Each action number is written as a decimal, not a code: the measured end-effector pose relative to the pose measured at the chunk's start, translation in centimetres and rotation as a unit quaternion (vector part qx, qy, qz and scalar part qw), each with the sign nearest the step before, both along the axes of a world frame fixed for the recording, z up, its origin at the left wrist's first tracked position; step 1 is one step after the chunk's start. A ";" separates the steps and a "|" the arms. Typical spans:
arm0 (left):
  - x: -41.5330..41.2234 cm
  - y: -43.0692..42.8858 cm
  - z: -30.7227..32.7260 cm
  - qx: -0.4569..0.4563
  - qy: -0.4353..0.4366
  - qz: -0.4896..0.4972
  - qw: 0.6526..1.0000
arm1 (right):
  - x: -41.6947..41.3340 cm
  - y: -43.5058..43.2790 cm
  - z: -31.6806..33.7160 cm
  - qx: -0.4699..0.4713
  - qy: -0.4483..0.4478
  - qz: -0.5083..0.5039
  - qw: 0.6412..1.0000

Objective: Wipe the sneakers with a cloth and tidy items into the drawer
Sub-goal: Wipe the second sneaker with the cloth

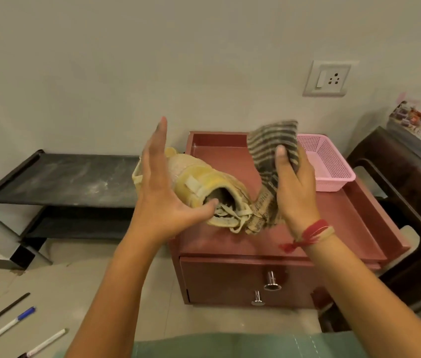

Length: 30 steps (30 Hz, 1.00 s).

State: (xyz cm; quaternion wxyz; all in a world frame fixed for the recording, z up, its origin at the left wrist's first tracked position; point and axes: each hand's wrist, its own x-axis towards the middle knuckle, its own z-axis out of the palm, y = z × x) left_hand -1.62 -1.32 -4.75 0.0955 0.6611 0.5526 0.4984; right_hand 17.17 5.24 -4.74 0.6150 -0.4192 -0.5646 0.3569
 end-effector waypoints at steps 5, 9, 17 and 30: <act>0.7 0.2 0.1 0.042 0.043 -0.036 0.998 | -3.1 -2.9 1.4 0.163 -0.234 0.136 0.949; 0.8 -0.2 0.1 0.048 0.072 -0.035 0.996 | -3.5 -2.2 2.1 0.187 -0.387 0.236 0.871; -0.4 0.2 -0.1 0.027 0.063 -0.044 0.997 | 0.5 0.9 -2.0 -0.105 -0.233 0.203 0.945; -2.4 -1.5 -2.2 -0.001 0.011 -0.043 0.999 | -3.4 0.0 -4.2 0.014 -0.230 0.219 0.948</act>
